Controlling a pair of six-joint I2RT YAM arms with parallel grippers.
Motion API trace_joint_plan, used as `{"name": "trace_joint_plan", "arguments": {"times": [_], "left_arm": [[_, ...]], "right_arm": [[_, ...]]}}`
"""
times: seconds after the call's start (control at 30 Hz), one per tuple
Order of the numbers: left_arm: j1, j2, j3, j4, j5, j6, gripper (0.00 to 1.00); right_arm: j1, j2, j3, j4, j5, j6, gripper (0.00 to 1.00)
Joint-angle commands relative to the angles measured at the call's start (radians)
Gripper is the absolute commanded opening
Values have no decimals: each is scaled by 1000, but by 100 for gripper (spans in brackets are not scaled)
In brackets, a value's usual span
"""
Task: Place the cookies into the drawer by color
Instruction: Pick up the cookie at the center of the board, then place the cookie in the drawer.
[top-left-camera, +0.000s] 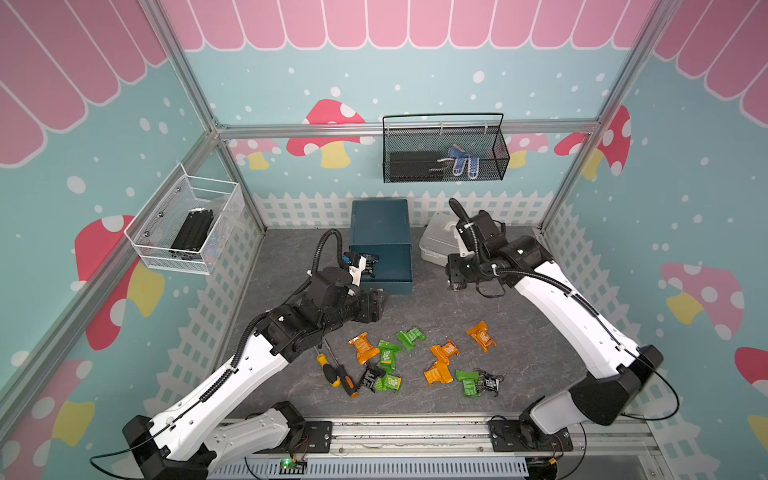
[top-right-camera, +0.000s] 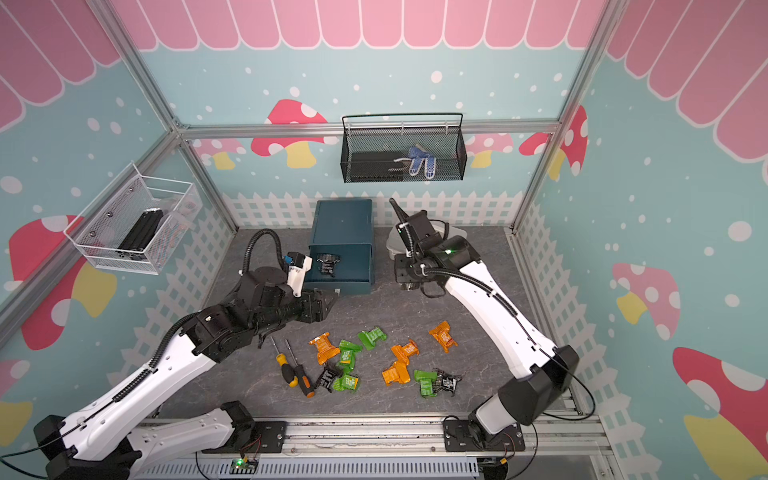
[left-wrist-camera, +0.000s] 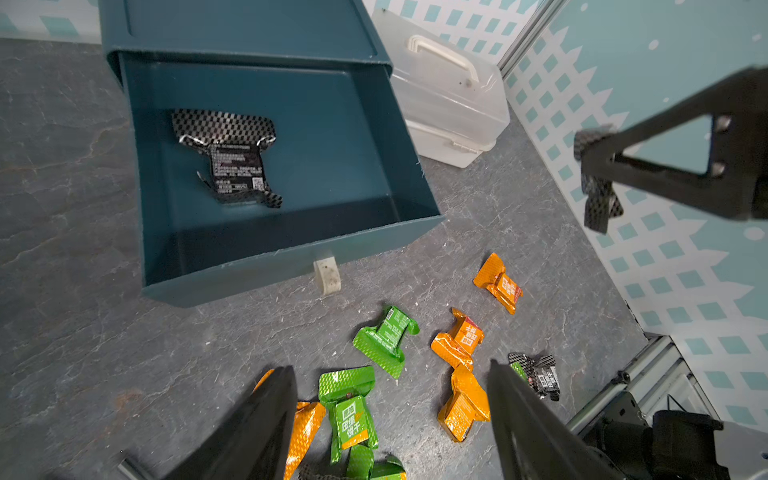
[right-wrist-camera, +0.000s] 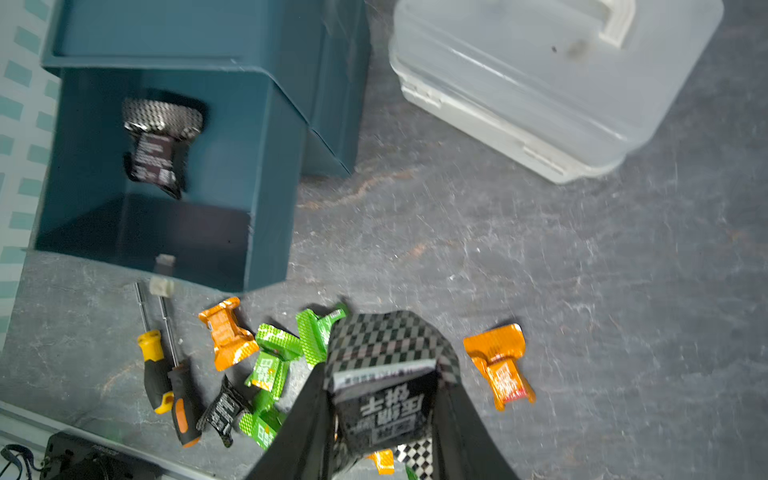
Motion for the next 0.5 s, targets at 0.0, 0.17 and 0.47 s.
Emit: {"name": "trace_joint_plan", "arguments": {"times": [0.0,0.17,0.47], "left_arm": [[-4,-22,-24,-18,-73,-41,75],[-3,-21,-42,-54,-102,-60,75],[-4,32,-84,-51,-129,-72,75]], "right_arm": [[46,151,183,-108,-1,-31,31],[97,388,496,-179,-2,-55,31],[100,596,652,-147,-54,-51,32]]}}
